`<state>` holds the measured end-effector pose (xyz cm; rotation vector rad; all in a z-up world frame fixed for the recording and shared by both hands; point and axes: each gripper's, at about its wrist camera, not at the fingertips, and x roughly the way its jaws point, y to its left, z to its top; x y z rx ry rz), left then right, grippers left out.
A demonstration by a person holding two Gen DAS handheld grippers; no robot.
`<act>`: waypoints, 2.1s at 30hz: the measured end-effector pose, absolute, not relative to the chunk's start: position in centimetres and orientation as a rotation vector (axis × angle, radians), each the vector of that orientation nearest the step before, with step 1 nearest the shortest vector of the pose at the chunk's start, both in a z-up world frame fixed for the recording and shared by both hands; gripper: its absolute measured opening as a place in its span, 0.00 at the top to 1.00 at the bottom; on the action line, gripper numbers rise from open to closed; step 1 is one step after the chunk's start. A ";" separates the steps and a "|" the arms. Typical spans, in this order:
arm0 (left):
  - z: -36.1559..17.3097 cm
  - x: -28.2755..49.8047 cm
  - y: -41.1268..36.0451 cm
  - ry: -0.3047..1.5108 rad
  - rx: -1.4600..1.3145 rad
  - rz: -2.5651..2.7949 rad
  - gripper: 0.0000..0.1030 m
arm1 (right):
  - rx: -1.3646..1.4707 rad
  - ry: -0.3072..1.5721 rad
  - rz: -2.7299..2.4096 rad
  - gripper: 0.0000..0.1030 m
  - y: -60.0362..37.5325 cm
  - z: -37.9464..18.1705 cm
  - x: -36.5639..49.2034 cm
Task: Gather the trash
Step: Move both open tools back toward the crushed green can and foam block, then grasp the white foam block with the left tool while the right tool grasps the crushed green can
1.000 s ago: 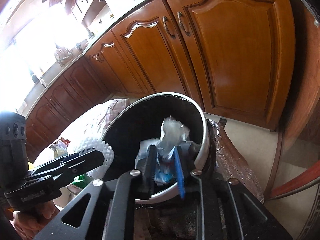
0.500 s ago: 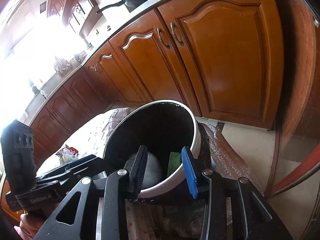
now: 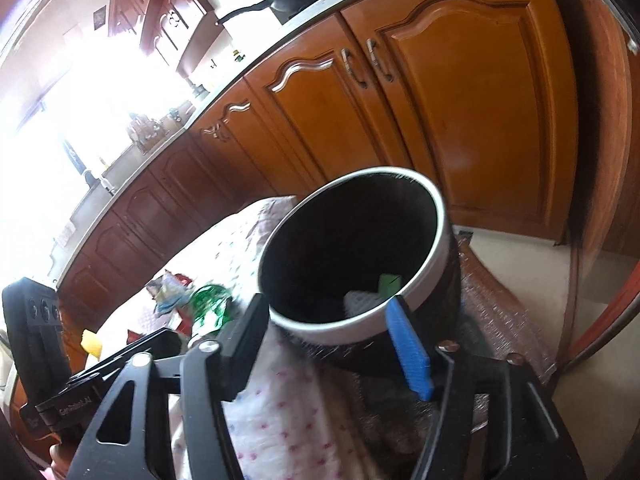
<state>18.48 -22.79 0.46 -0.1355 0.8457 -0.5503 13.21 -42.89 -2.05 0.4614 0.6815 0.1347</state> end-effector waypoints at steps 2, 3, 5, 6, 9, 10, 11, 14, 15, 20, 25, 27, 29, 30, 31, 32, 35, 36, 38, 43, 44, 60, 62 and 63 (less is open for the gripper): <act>0.6 17.4 -21.2 0.834 -0.149 -0.522 0.34 | 0.467 0.689 0.152 0.33 -42.0 -2.4 12.9; 0.6 17.1 -20.6 0.830 -0.155 -0.510 0.34 | 0.470 0.693 0.158 0.33 -41.6 -2.5 12.7; 0.6 16.2 -19.1 0.820 -0.169 -0.484 0.33 | 0.471 0.700 0.173 0.31 -40.6 -2.7 12.5; 0.7 15.8 -18.3 0.814 -0.176 -0.468 0.33 | 0.469 0.704 0.181 0.29 -40.1 -2.8 12.4; 0.7 15.0 -16.2 0.803 -0.199 -0.433 0.33 | 0.465 0.710 0.204 0.27 -38.9 -2.9 12.1; 0.6 14.6 -15.4 0.800 -0.208 -0.420 0.33 | 0.462 0.713 0.212 0.27 -38.5 -3.0 12.1; 0.5 14.3 -14.6 0.797 -0.218 -0.405 0.33 | 0.459 0.717 0.220 0.27 -38.1 -3.0 12.1; 0.3 13.8 -12.8 0.796 -0.243 -0.372 0.32 | 0.448 0.725 0.239 0.26 -36.9 -3.0 11.9; 0.3 13.7 -12.4 0.796 -0.248 -0.363 0.32 | 0.444 0.727 0.245 0.26 -36.6 -3.0 11.9; -0.4 12.9 -10.5 0.796 -0.271 -0.333 0.31 | 0.424 0.738 0.271 0.26 -35.2 -3.1 11.8; -1.0 12.5 -9.4 0.803 -0.278 -0.322 0.30 | 0.412 0.752 0.284 0.26 -34.3 -3.3 12.0; -1.1 12.5 -9.3 0.807 -0.280 -0.320 0.30 | 0.407 0.756 0.291 0.26 -34.0 -3.3 12.1; -1.1 12.5 -9.2 0.812 -0.280 -0.321 0.30 | 0.398 0.764 0.299 0.26 -33.7 -3.4 12.4; -1.1 12.5 -9.2 0.813 -0.278 -0.319 0.30 | 0.396 0.768 0.305 0.26 -33.6 -3.4 12.6; -1.1 12.5 -9.2 0.815 -0.277 -0.321 0.30 | 0.393 0.771 0.309 0.26 -33.5 -3.4 12.7; -1.1 12.6 -9.3 0.816 -0.275 -0.325 0.30 | 0.388 0.774 0.313 0.26 -33.4 -3.4 12.9; -1.1 12.6 -9.5 0.818 -0.261 -0.326 0.30 | 0.379 0.777 0.331 0.26 -33.0 -3.3 13.7; -1.1 12.7 -9.6 0.820 -0.258 -0.326 0.30 | 0.375 0.778 0.336 0.26 -32.9 -3.2 14.0; -1.3 13.1 -9.7 0.829 -0.252 -0.325 0.30 | 0.375 0.772 0.354 0.26 -32.7 -3.1 14.7; -1.8 14.1 -9.8 0.849 -0.245 -0.316 0.30 | 0.385 0.797 0.380 0.27 -32.6 -3.8 17.2; -1.9 14.3 -9.8 0.853 -0.244 -0.315 0.30 | 0.389 0.804 0.385 0.29 -32.5 -4.0 17.8; -4.2 17.5 -11.7 0.924 -0.186 -0.357 0.73 | 0.404 0.867 0.434 0.88 -32.1 -6.0 21.3; -4.2 17.5 -11.7 0.919 -0.181 -0.355 0.73 | 0.391 0.845 0.421 0.88 -32.3 -5.3 20.4; -4.1 17.4 -11.7 0.913 -0.182 -0.357 0.73 | 0.385 0.837 0.419 0.88 -32.4 -5.1 20.0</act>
